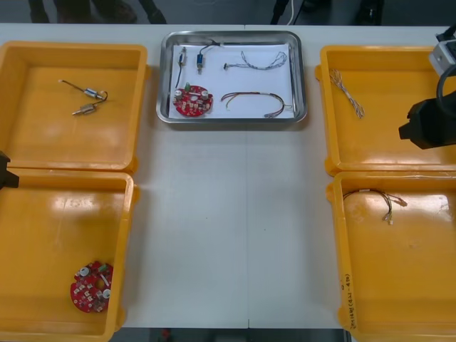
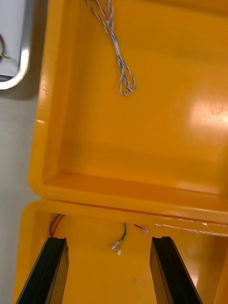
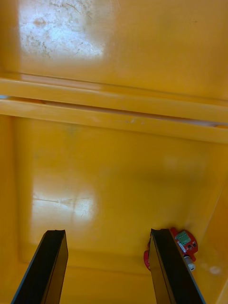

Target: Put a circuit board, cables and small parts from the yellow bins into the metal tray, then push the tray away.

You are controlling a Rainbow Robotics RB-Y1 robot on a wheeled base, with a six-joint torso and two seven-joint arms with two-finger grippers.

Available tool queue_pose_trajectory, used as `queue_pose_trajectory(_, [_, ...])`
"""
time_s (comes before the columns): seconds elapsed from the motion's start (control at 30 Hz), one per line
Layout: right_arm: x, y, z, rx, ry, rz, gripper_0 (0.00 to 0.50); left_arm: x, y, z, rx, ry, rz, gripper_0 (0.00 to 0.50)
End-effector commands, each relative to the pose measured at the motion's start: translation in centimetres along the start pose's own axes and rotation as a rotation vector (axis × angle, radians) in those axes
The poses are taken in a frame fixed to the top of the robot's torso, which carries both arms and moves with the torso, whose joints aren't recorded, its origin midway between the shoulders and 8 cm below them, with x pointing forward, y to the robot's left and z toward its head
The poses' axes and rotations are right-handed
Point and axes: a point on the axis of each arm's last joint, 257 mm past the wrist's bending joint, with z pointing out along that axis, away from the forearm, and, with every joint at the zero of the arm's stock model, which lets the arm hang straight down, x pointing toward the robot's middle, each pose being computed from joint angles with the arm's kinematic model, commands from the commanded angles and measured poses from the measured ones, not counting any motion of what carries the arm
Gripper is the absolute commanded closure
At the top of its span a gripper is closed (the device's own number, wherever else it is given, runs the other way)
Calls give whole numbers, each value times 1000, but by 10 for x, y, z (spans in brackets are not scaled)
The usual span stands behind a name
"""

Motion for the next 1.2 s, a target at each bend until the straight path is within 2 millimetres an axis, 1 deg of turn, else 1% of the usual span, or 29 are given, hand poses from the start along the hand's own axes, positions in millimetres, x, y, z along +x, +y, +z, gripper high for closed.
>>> queue_pose_trajectory(0.03, [21,-33,-7,44,14,57,0,1,4,-5,-8,-20,59,0])
queue_pose_trajectory(0.17, [41,-45,-2,53,50,95,0,1,4,-5,-8,-20,59,0])
queue_pose_trajectory(0.23, [55,-53,0,61,74,120,0,1,4,-5,-8,-20,59,0])
queue_pose_trajectory(0.3, [63,-57,1,64,88,131,0,1,4,-5,-8,-20,59,0])
queue_pose_trajectory(0.5, [76,-62,4,70,111,162,0,1,4,-5,-8,-20,59,0])
queue_pose_trajectory(0.6, [86,-65,6,78,132,177,0,1,4,-5,-8,-20,59,0])
queue_pose_trajectory(1.1, [90,-57,7,43,144,194,0,1,4,-5,-8,-20,59,0])
queue_pose_trajectory(1.2, [91,-59,7,46,145,197,0,1,4,-5,-8,-20,59,0])
